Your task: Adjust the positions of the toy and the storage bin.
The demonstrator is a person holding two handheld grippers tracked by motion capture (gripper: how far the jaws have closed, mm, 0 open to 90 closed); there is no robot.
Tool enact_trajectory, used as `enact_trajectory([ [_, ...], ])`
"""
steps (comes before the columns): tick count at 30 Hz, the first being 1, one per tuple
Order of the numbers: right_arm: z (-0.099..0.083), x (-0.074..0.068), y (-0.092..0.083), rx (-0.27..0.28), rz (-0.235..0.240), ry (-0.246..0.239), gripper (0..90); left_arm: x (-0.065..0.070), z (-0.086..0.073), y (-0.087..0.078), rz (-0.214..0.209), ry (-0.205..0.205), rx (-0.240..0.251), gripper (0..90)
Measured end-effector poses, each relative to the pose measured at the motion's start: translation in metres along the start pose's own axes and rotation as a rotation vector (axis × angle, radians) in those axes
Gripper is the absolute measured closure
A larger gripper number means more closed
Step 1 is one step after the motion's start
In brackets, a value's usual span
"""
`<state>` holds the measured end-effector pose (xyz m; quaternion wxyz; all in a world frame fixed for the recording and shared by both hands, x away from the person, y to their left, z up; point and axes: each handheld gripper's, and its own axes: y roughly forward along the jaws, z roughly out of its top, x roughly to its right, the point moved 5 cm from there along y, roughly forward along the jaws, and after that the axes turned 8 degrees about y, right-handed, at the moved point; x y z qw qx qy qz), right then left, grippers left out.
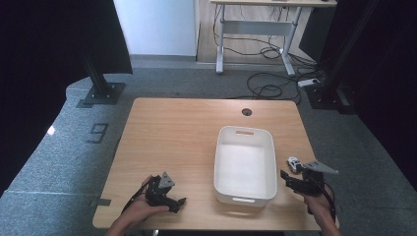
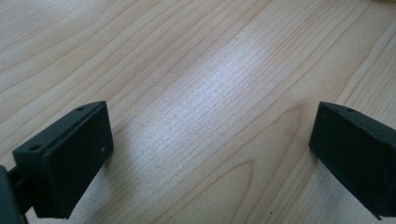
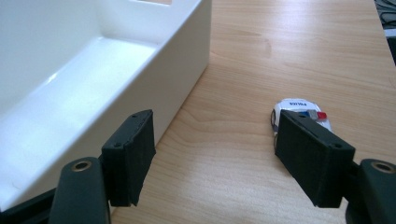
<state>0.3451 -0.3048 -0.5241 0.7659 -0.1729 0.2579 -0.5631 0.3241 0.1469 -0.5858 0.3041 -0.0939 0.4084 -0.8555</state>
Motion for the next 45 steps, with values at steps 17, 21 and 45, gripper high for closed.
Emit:
enact_trajectory([
  [17, 0.013, -0.014, -0.002, 0.036, 0.047, -0.006, 27.1, 0.0, 0.0, 0.0, -0.001, 0.001, 0.0, 0.0],
  [21, 0.016, -0.017, -0.002, 0.047, 0.05, 0.001, 27.3, 0.0, 0.0, 0.0, -0.001, 0.001, 0.0, 0.0],
  [45, 0.014, -0.03, 0.012, 0.02, 0.062, -0.031, 27.2, 0.0, 0.0, 0.0, 0.0, 0.0, 0.002, 0.0],
])
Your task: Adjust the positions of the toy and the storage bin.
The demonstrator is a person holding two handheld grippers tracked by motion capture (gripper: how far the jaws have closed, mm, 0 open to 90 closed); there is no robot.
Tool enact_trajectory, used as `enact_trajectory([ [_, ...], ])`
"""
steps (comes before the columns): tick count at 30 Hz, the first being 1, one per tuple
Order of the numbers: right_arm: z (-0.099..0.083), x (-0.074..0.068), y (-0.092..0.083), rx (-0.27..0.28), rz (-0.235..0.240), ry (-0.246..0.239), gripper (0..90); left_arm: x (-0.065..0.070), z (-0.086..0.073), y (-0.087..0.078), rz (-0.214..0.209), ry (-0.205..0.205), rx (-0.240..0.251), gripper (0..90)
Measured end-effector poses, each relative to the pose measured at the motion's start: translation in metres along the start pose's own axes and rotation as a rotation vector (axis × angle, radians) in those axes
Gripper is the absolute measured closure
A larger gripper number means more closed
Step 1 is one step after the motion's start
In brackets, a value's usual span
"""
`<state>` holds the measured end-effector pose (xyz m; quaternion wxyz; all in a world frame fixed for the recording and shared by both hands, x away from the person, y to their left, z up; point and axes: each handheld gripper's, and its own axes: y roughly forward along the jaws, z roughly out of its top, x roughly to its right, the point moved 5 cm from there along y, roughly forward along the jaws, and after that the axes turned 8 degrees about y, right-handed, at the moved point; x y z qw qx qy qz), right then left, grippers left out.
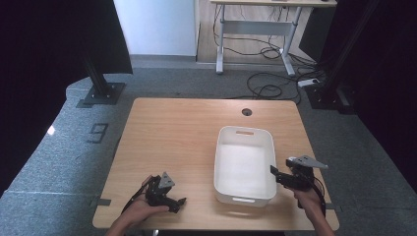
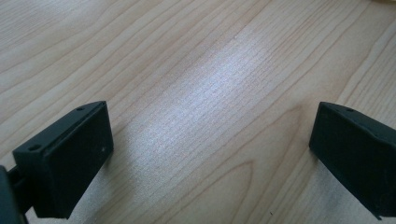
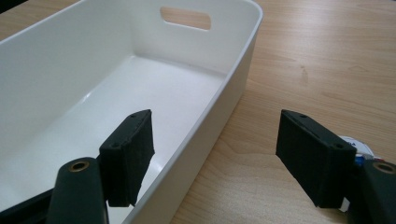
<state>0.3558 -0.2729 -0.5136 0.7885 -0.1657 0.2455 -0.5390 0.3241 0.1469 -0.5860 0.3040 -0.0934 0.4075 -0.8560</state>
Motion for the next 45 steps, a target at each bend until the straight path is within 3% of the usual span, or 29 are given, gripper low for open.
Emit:
enact_trajectory([
  [4, -0.005, 0.001, 0.006, -0.024, -0.004, -0.012, 26.8, 0.0, 0.0, 0.0, 0.0, 0.001, 0.001, 0.0],
  [14, -0.009, -0.001, 0.009, -0.017, 0.011, -0.02, 28.3, 0.0, 0.0, 0.0, 0.0, 0.0, 0.001, 0.0],
  [17, -0.012, -0.002, 0.012, -0.04, 0.003, -0.038, 28.8, 0.0, 0.0, 0.0, 0.0, 0.0, 0.001, 0.0],
  [28, -0.015, -0.005, 0.015, -0.051, 0.013, 0.03, 34.1, 0.0, 0.0, 0.0, 0.0, 0.0, 0.0, 0.0],
  [36, -0.015, -0.012, 0.019, -0.072, 0.013, 0.049, 48.8, 0.0, 0.0, 0.0, 0.001, -0.001, 0.0, 0.0],
  [45, -0.016, -0.014, 0.018, -0.091, 0.037, 0.089, 58.3, 0.0, 0.0, 0.0, 0.002, -0.001, 0.0, 0.0],
])
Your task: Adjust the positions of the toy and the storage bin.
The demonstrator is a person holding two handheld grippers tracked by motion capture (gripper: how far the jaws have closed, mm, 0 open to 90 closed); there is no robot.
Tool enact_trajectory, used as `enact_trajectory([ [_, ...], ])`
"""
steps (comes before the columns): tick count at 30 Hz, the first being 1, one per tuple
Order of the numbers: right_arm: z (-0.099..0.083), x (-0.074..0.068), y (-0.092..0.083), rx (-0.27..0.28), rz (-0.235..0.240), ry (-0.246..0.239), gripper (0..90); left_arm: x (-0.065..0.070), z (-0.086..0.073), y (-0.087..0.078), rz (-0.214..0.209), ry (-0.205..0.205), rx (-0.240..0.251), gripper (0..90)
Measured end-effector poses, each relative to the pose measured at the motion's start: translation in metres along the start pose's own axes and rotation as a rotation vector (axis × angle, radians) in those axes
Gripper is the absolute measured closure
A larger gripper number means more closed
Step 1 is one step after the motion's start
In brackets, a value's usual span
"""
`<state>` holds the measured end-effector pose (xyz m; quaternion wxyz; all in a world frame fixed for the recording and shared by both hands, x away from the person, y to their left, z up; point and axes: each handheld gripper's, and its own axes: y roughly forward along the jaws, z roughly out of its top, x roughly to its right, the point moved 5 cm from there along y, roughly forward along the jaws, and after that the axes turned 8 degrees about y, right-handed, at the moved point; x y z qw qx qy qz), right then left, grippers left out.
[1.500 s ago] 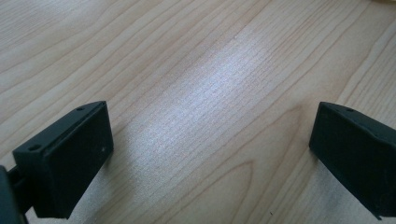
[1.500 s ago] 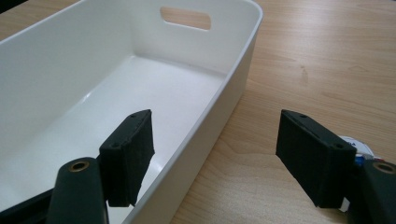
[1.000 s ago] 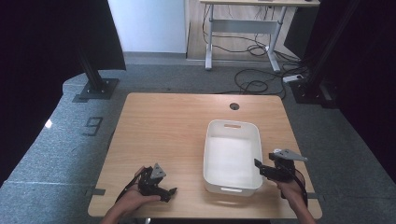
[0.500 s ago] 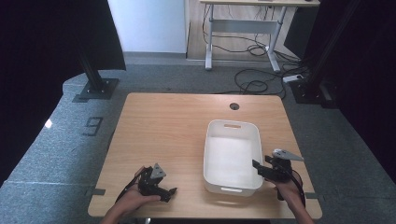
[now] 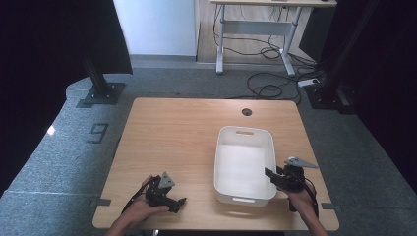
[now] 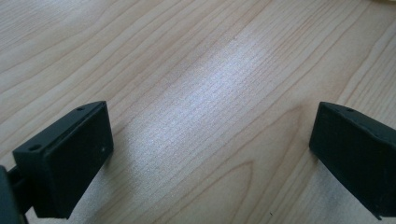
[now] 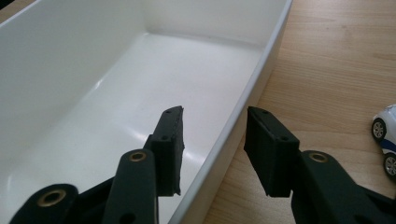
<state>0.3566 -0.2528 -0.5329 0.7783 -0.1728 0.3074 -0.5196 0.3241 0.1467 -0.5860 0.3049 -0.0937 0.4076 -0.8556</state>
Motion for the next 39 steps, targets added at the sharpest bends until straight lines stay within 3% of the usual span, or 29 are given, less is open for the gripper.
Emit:
enact_trajectory([
  [8, 0.0002, -0.0007, 0.0001, -0.006, -0.002, 0.026, 60.3, 0.0002, 0.0005, 0.0004, 0.0, 0.0, 0.001, 0.0],
  [39, 0.0038, -0.0095, 0.0095, 0.0, -0.002, 0.032, 60.7, 0.0006, 0.0007, 0.0007, 0.002, -0.003, 0.003, 0.0],
])
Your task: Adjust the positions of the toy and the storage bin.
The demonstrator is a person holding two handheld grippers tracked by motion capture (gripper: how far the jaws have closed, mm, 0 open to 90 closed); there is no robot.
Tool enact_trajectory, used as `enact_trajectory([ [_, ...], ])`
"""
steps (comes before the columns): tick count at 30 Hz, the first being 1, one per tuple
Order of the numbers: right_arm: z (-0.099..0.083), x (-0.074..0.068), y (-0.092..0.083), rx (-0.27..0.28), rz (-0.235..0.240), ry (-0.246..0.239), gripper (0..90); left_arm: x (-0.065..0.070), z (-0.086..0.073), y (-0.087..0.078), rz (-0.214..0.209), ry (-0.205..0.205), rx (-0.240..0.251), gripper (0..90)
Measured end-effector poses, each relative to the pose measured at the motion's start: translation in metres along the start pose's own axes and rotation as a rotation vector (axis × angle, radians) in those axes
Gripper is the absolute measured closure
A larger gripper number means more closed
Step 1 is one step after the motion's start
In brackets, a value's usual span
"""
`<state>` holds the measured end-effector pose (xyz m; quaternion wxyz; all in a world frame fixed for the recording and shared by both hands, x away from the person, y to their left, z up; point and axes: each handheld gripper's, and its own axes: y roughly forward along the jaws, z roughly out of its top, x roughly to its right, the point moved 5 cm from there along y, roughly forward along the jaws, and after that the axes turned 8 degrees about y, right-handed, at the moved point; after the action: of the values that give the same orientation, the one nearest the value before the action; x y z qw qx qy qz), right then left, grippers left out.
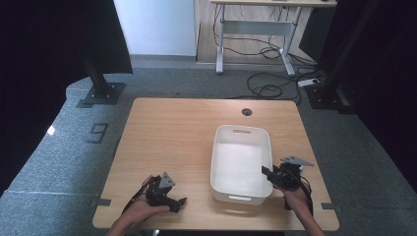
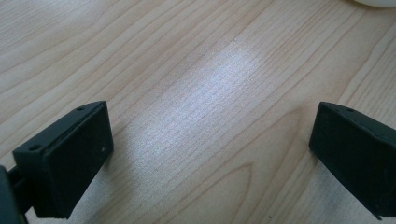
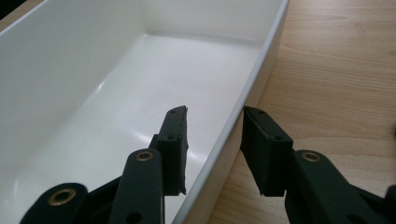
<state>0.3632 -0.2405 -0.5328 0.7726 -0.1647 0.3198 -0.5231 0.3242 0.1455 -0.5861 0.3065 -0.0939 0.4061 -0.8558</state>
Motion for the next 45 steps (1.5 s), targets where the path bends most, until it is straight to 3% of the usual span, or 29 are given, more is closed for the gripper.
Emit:
enact_trajectory([
  [45, 0.009, -0.021, 0.024, 0.011, 0.009, 0.02, 60.8, 0.0, 0.002, 0.002, -0.004, 0.004, 0.001, 0.0],
])
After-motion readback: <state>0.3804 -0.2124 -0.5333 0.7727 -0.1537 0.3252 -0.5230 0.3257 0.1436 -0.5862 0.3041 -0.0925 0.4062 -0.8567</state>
